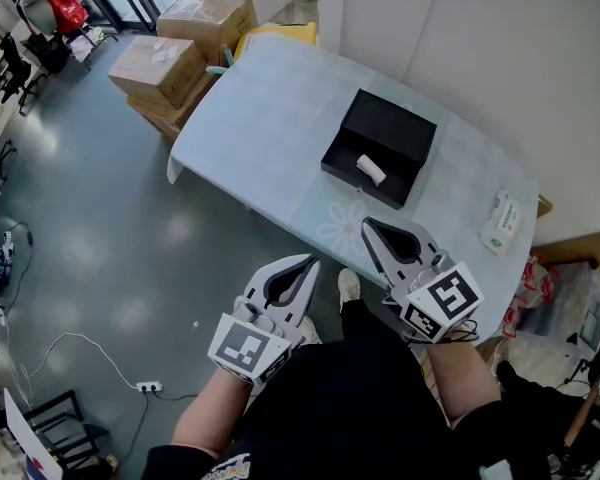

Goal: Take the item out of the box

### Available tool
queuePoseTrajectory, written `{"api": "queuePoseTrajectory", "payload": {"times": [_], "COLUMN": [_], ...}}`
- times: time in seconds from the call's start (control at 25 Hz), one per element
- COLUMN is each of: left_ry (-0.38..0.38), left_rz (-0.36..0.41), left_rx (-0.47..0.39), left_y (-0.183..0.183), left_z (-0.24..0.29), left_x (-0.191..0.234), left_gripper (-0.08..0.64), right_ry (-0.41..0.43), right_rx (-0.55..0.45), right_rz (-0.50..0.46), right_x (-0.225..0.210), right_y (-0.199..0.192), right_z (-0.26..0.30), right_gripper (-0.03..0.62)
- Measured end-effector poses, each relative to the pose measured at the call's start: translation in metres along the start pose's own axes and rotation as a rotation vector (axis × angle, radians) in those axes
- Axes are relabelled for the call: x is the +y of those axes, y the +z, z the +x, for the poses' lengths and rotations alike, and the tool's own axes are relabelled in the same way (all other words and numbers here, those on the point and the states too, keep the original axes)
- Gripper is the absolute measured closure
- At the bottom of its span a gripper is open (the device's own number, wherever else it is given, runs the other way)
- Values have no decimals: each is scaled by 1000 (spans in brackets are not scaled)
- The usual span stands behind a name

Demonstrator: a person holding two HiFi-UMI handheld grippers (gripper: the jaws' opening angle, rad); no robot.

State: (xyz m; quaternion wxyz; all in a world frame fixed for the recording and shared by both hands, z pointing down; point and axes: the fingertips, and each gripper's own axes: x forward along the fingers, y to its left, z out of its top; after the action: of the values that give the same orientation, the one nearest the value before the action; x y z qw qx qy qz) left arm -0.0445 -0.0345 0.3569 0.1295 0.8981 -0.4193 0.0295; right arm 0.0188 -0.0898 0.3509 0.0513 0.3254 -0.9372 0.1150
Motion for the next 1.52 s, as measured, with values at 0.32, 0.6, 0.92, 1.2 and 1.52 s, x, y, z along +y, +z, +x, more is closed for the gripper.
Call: {"api": "queuePoseTrajectory", "payload": {"times": [0.32, 0.6, 0.92, 1.2, 1.52], "left_ry": [-8, -2, 7, 9, 4], "left_rz": [3, -15, -61, -88, -121], "left_rx": [18, 34, 61, 80, 107], "left_y": [-3, -10, -24, -35, -50], "left_z": [45, 79, 107, 126, 138], "left_x": [2, 9, 20, 33, 43], "left_gripper": [551, 551, 551, 551, 551], "right_ry": [-8, -21, -39, -31, -24], "right_rx": [56, 139, 264, 378, 588], "right_rz": [7, 2, -5, -4, -41], "right_x": [-60, -112, -170, -202, -225], "right_y": [-10, -34, -74, -110, -164], "right_z": [17, 35, 57, 78, 99], "right_gripper": [583, 581, 580, 572, 486]}}
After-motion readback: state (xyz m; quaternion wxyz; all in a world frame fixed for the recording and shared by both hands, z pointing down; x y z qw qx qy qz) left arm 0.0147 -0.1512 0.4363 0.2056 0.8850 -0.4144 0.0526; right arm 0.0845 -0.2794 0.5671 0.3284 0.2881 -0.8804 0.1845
